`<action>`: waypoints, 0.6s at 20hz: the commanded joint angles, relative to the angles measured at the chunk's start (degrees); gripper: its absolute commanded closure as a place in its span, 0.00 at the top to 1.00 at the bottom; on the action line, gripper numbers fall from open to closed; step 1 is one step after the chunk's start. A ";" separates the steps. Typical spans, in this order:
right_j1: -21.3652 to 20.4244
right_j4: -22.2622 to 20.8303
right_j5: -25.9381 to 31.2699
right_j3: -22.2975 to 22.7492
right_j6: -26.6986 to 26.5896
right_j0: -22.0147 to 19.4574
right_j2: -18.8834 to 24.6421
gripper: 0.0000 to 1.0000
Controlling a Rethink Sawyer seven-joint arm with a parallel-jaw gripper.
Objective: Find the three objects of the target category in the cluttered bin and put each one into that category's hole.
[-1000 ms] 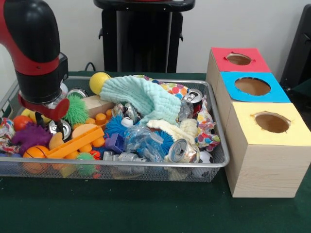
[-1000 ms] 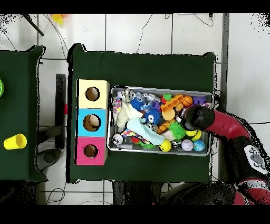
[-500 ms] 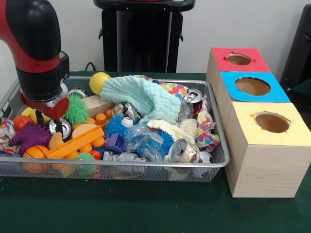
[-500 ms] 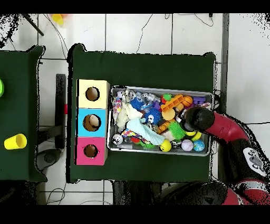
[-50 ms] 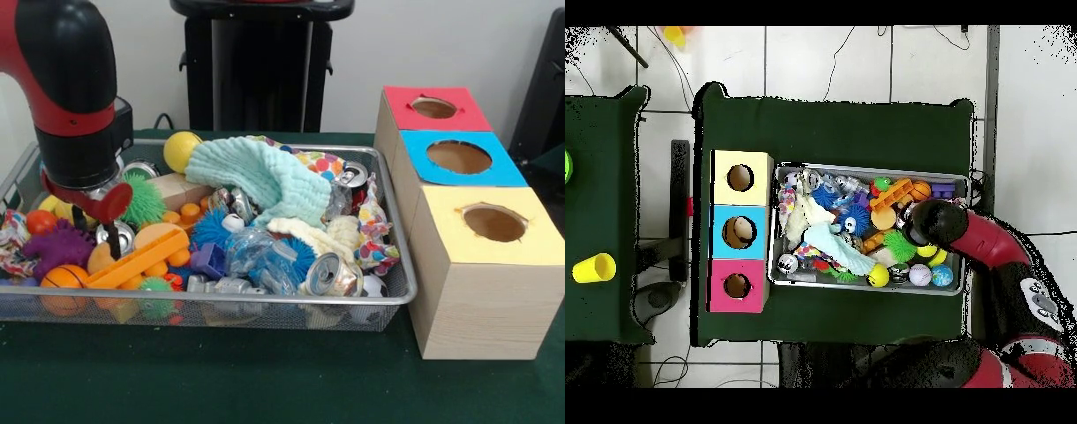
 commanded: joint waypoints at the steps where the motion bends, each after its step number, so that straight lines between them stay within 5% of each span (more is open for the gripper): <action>1: 6.90 6.97 -7.65 4.38 14.95 3.83 7.73 1.00; 12: 6.57 10.78 -7.58 4.97 14.22 5.23 6.45 1.00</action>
